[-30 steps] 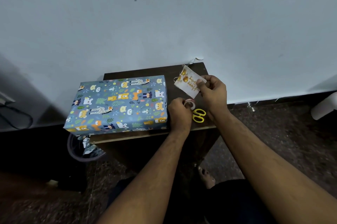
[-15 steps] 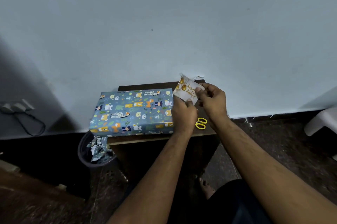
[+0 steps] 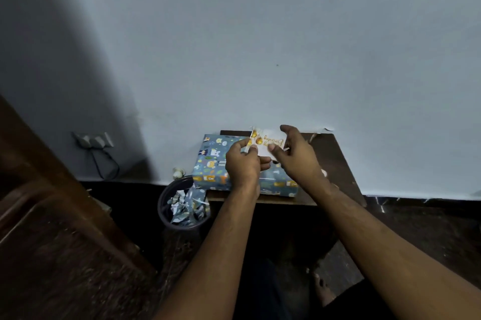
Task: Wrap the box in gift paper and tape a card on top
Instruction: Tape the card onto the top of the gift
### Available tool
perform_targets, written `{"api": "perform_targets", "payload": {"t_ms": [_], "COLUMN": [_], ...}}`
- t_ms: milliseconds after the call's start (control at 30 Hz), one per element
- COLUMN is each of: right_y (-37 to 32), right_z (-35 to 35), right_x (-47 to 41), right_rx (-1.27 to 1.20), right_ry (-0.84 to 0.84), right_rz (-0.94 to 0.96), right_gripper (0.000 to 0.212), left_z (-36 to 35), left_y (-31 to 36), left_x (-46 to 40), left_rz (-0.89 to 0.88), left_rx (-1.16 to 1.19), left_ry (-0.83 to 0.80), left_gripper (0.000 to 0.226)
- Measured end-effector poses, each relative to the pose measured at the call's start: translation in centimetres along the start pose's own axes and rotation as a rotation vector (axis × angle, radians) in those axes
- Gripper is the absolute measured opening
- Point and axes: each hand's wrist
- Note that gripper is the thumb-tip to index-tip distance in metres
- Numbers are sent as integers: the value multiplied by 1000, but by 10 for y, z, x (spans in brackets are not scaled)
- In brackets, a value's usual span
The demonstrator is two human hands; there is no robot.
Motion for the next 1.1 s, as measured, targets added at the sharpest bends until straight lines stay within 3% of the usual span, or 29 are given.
{"api": "perform_targets", "payload": {"t_ms": [167,267,400,500,700,800,900,1033,1100], "right_y": [-11,-15,-6,3,7,7,10,19,20], "right_z": [-25,-29,-38,-39,-25,-26,-30,-35,-40], "right_x": [-8,-19,-24,-22,-18,-18,-22,-29,-29], "right_rx": [155,218,228,134,-31,-140,-262,-263,-322], "right_ry": [17,-173,-256,-307,-536,-446,-273,-146,-100], "right_rz": [96,51,16,-23,-104,-140,-189,-224,-255], "right_gripper": [55,47,24,19,18,20,19,18,18], "left_z": [46,61,66,67,71,73,74,80,84], "left_y": [-2,-1,-5,-8,-12,-9,-13,-24,-26], "left_x": [-15,-22,-32,-34,-45,-50,-46,-41,-44], "left_rz": [-112,-169,-193,-211,-213,-281,-377,-270,-227], "left_rx": [-504,-649,-640,-634,-673,-739,-813,-922,-976], "left_ry": [-40,-129,-89,-66,-211,-149,-152,-315,-323], "left_gripper": [32,36,32,28,18,22,42,93,103]}}
Point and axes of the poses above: each hand's wrist, its own x-axis away from the middle knuckle, its own z-axis out of the back of the hand, y = z × x, and after that the axes turned 12 degrees about -y, right-handed
